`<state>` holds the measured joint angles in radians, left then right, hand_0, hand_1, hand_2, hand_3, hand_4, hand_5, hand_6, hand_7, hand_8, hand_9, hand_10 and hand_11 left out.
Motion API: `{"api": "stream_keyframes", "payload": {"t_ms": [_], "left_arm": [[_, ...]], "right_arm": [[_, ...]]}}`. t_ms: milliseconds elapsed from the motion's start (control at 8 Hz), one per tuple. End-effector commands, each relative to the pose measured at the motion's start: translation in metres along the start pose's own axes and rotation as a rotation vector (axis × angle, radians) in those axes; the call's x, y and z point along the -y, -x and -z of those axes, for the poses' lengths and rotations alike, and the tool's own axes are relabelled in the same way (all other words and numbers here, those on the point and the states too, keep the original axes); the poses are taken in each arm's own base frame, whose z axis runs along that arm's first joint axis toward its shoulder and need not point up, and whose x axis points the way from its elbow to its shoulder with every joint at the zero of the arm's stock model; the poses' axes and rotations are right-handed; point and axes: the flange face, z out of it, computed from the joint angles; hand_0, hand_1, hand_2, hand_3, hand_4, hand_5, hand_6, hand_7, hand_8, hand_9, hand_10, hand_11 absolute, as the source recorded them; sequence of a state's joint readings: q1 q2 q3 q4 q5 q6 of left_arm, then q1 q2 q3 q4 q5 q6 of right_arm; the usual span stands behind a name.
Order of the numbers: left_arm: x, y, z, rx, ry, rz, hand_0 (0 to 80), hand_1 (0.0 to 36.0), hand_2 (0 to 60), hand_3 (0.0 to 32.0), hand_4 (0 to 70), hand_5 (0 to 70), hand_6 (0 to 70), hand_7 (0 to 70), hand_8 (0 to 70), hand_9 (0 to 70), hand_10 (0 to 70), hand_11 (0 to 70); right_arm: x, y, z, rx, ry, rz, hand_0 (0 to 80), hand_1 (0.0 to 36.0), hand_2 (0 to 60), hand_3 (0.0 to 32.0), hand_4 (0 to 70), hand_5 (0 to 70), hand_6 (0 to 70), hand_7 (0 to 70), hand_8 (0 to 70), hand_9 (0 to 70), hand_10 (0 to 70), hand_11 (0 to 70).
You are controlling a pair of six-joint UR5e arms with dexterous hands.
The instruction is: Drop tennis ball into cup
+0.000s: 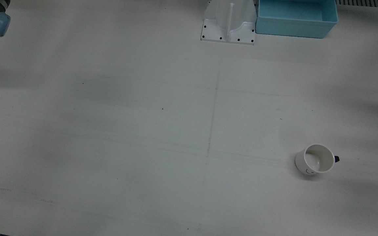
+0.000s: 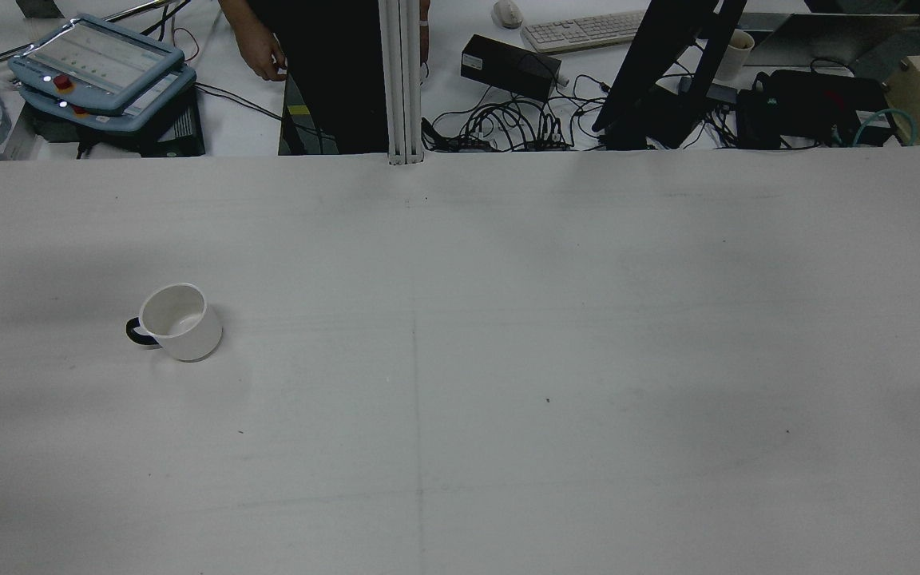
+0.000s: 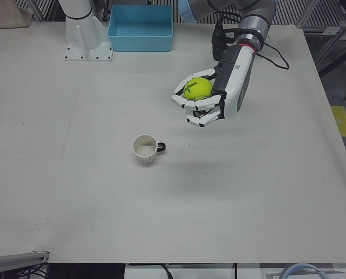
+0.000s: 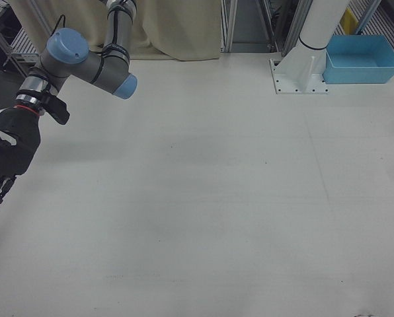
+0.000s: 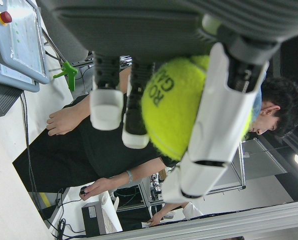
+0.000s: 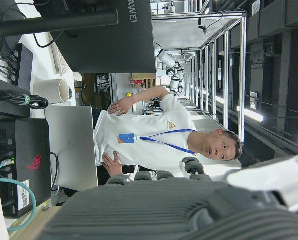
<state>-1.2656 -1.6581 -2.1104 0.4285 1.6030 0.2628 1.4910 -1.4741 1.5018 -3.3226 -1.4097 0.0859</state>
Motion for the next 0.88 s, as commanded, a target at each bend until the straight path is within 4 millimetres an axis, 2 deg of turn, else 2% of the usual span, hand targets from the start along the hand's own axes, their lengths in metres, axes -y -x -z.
{"api": "stream_keyframes", "payload": {"t_ms": [0,625,750], "left_arm": [[-0.001,0.000,0.000,-0.001,0.002,0.000,79.3,36.0,60.0,0.0,62.9,25.1,36.5,70.0,70.0,70.0,70.0,70.0],[-0.004,0.013,-0.004,0.027,0.009,0.008,79.3,36.0,60.0,0.0,62.1,25.1,36.0,70.0,69.8,70.0,70.0,70.0],[-0.010,0.013,-0.004,0.027,0.020,0.007,79.5,36.0,60.0,0.0,61.9,25.1,35.9,70.0,69.7,70.0,70.0,70.0]], "right_arm": [[0.000,-0.001,0.000,-0.001,0.000,0.000,0.0,0.0,0.0,0.0,0.0,0.0,0.0,0.0,0.0,0.0,0.0,0.0],[0.000,0.000,0.000,0.000,0.000,0.000,0.0,0.0,0.0,0.0,0.0,0.0,0.0,0.0,0.0,0.0,0.0,0.0],[0.000,-0.001,0.000,-0.001,0.000,0.000,0.0,0.0,0.0,0.0,0.0,0.0,0.0,0.0,0.0,0.0,0.0,0.0]]}}
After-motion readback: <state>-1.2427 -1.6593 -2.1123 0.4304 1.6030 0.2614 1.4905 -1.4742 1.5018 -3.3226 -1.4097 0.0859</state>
